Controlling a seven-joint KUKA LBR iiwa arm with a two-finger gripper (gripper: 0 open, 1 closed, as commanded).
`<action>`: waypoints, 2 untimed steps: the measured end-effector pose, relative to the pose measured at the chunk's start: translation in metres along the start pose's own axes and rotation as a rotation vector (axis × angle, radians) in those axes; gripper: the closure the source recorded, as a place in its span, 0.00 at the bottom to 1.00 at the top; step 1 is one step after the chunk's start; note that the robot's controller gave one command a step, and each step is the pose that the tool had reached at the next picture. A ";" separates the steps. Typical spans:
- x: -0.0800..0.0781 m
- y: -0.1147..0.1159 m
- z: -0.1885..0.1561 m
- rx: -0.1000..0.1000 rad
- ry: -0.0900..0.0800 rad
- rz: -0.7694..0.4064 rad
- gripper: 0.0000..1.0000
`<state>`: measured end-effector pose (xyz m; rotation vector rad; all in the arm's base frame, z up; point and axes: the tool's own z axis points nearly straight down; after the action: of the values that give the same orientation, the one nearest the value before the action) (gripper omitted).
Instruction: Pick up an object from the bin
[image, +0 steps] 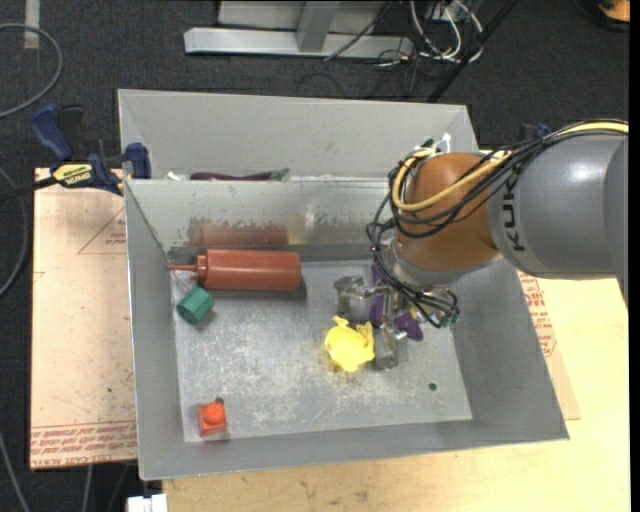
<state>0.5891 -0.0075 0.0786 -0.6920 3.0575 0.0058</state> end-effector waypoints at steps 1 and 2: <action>0.004 0.010 -0.007 0.003 -0.001 -0.320 1.00; 0.004 0.010 -0.007 0.003 -0.001 -0.320 1.00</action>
Offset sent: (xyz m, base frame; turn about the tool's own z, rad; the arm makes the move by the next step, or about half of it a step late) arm 0.0000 0.0000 0.0000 0.0000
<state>0.5809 -0.0004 0.0853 -1.1700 2.9065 -0.0001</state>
